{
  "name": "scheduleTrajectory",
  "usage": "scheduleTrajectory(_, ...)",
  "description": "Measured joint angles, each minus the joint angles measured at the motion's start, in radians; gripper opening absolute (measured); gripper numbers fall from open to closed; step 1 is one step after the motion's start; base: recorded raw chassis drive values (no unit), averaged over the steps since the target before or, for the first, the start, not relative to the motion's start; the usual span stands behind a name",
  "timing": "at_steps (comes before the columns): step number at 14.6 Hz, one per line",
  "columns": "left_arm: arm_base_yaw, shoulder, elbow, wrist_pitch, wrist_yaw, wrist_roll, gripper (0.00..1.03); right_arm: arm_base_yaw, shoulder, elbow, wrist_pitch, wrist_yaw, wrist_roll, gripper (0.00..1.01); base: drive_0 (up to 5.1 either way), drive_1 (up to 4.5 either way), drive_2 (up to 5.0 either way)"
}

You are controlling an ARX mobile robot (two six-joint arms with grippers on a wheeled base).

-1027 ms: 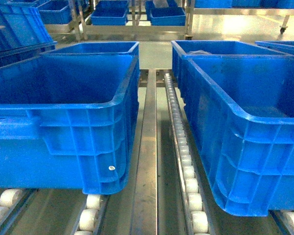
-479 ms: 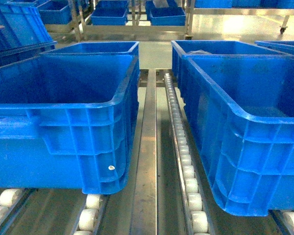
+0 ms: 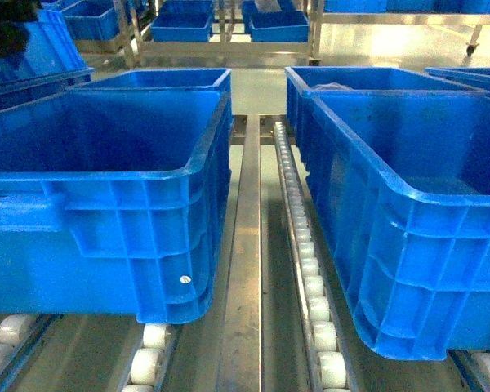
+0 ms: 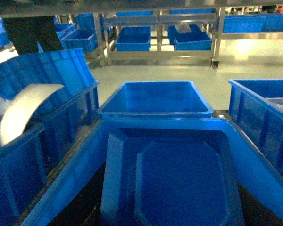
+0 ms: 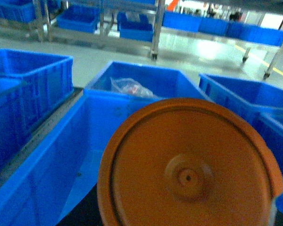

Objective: Sort blue parts and orange caps into right shelf containers

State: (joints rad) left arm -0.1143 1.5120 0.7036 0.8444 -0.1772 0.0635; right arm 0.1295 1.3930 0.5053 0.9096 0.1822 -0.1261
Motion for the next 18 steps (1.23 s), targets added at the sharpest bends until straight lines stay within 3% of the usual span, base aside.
scheduleTrajectory(1,0.001,0.186,0.25,-0.021,-0.055,-0.039,0.51,-0.002,0.257,0.262,-0.065,0.092,0.058,0.57,0.0,0.0,0.0)
scheduleTrajectory(6,-0.01,0.16,0.233,-0.027,-0.085,-0.069,0.69,0.002,0.257,0.267,-0.071,0.126,0.067,0.75,0.0,0.0,0.0)
scheduleTrajectory(7,-0.009,0.152,0.233,-0.038,-0.077,-0.075,0.78,-0.005,0.257,0.253,-0.02,0.07,0.084,0.75,0.0,0.0,0.0)
scheduleTrajectory(8,0.005,0.098,0.169,-0.092,0.035,-0.074,0.65,-0.021,0.212,0.174,0.027,-0.042,0.102,0.61,0.0,0.0,0.0)
scheduleTrajectory(9,0.016,0.046,0.076,-0.064,0.077,-0.074,0.55,-0.027,0.157,0.088,0.05,-0.084,0.108,0.49,0.0,0.0,0.0)
scheduleTrajectory(12,0.042,-0.09,-0.127,0.022,0.099,-0.074,0.23,-0.055,0.033,-0.075,0.087,-0.105,0.111,0.16,0.0,0.0,0.0)
scheduleTrajectory(13,0.048,-0.144,-0.22,0.042,0.108,-0.074,0.07,-0.06,-0.026,-0.146,0.089,-0.111,0.112,0.03,0.0,0.0,0.0)
scheduleTrajectory(15,0.058,-0.211,-0.316,0.056,0.12,-0.074,0.02,-0.073,-0.094,-0.212,0.087,-0.128,0.115,0.03,0.0,0.0,0.0)
scheduleTrajectory(16,0.074,-0.243,-0.351,0.062,0.144,-0.074,0.02,-0.109,-0.135,-0.246,0.08,-0.176,0.115,0.03,0.0,0.0,0.0)
scheduleTrajectory(18,0.12,-0.315,-0.418,0.063,0.167,-0.072,0.02,-0.137,-0.207,-0.3,0.06,-0.172,0.116,0.03,0.0,0.0,0.0)
